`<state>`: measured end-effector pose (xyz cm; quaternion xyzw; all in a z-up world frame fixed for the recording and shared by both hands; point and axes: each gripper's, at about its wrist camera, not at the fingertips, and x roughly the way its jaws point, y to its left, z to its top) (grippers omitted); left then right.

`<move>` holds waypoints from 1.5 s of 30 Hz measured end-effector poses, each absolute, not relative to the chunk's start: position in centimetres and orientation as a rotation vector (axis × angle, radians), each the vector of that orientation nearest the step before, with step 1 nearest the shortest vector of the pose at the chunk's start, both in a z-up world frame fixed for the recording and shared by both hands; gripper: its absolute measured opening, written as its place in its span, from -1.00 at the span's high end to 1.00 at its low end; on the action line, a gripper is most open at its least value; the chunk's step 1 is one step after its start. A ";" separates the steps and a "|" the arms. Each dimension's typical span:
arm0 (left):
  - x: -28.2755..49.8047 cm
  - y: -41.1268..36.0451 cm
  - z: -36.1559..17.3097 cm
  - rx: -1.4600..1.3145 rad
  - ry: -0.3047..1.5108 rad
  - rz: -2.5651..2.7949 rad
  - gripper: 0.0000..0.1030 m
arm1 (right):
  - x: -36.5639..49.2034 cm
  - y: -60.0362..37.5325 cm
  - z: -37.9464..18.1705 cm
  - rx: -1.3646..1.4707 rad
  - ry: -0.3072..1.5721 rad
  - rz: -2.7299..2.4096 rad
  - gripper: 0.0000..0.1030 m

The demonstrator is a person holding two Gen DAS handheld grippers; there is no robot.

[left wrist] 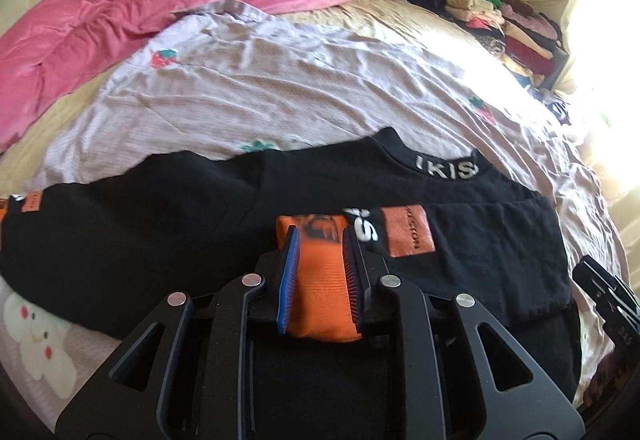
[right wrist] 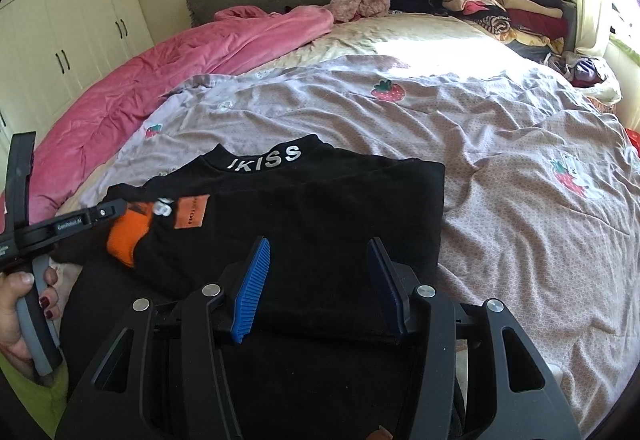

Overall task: Fold small clothes
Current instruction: 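Grasp the folded orange cuff with the left gripper and lay it flat, then move the left gripper to the other orange-cuffed sleeve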

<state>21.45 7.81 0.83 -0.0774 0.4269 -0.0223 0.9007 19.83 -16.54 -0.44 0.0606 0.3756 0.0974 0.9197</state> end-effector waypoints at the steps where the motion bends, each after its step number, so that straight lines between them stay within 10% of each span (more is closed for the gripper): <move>1: 21.4 8.1 1.1 -0.164 0.874 -0.045 0.71 | 19.8 -16.4 -0.4 0.119 0.773 0.203 0.01; 21: 21.2 5.2 -3.5 -0.075 1.038 -0.136 0.42 | 21.5 -15.9 -5.1 0.087 0.945 0.144 -0.11; 37: 18.5 8.2 0.5 -0.072 0.925 -0.059 -0.57 | 19.1 -14.4 -0.8 0.090 0.812 0.216 -0.53; 45: 17.3 12.4 2.0 -0.094 0.869 0.055 -0.77 | 18.5 -12.9 1.7 0.072 0.740 0.228 -0.85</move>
